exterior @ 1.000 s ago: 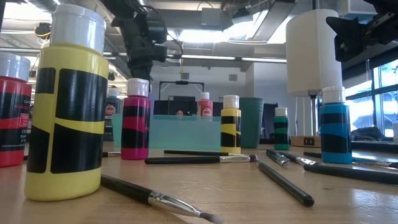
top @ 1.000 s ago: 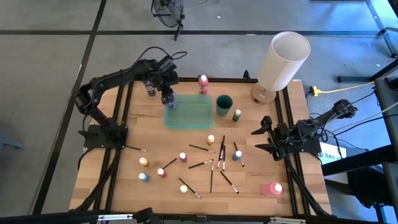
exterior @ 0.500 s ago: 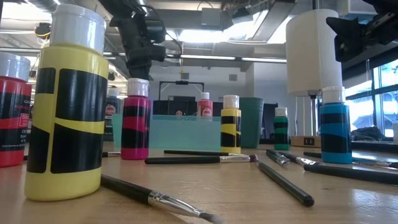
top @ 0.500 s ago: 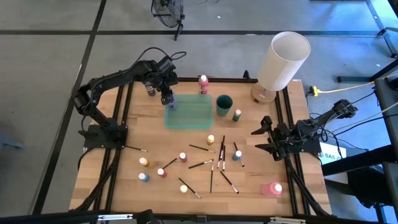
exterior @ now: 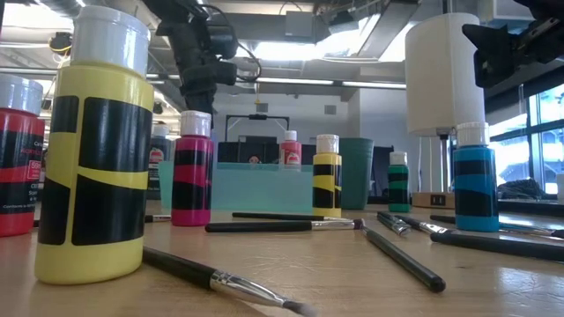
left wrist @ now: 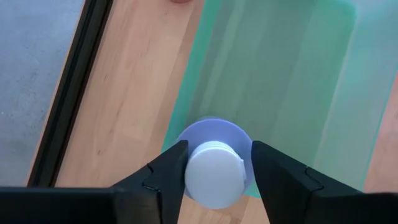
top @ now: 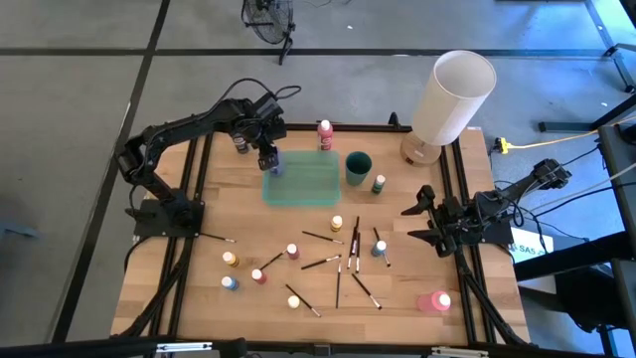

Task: Pick & Place Paint Supplies
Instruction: Put the big light blue paint bottle into the green bin, then put the big dark green paint bottle into the green bin

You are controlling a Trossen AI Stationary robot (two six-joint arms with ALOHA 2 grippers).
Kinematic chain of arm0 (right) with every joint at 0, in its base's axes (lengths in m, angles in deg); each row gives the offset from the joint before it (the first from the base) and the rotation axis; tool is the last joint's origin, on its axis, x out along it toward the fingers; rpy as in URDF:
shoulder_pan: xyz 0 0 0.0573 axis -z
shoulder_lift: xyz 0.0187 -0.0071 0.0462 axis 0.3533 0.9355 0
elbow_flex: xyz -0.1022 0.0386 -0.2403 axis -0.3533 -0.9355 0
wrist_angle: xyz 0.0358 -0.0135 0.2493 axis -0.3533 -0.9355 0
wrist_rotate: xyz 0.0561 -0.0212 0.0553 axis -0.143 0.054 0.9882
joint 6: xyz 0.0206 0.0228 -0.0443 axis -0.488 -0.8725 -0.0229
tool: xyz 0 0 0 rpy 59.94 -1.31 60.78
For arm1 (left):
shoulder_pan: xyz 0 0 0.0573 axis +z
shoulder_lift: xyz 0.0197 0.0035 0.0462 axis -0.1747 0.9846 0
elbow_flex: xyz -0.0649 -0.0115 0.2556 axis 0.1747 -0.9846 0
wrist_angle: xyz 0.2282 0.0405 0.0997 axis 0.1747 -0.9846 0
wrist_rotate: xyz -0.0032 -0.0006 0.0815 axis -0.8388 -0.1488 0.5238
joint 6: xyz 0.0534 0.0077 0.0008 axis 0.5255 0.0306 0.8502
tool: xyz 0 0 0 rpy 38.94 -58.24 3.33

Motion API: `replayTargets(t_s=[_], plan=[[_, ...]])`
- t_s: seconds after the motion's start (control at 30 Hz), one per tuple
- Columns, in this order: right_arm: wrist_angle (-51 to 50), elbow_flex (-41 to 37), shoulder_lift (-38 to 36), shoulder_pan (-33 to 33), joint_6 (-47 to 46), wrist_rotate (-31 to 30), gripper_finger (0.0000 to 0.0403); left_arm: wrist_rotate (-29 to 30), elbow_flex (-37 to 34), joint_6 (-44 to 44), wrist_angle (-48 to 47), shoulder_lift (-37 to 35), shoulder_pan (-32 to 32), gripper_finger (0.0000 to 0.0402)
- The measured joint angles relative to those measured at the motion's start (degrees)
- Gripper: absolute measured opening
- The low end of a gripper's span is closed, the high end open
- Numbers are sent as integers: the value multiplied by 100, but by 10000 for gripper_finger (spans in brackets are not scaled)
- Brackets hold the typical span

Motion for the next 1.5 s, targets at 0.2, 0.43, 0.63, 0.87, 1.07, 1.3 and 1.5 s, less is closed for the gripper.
replayTargets(t_s=[0.2, 0.43, 0.63, 0.87, 1.07, 1.3, 1.5], plan=[[-2, 0, 0, -1, -1, 0, 270, -1, 1, -70, 0, -2, 0, 186], [-4, 0, 0, 1, 0, 0, 270, -2, 1, -68, -2, -6, 0, 228], [-27, 0, 0, 1, 1, -2, 270, 0, 1, -66, -41, -90, 0, 246], [-44, 0, 0, -1, 1, -4, 270, 0, 4, -66, -34, -473, 0, 245], [-39, 0, 0, 0, 0, -2, 270, -2, 5, -163, -22, -938, -34, 244], [260, 0, 0, -1, 37, 232, 270, 11, 8, -105, -35, -1809, -117, 244], [841, 0, 0, -1, 420, 753, 270, -26, 10, -338, -36, -2596, -216, 244]])
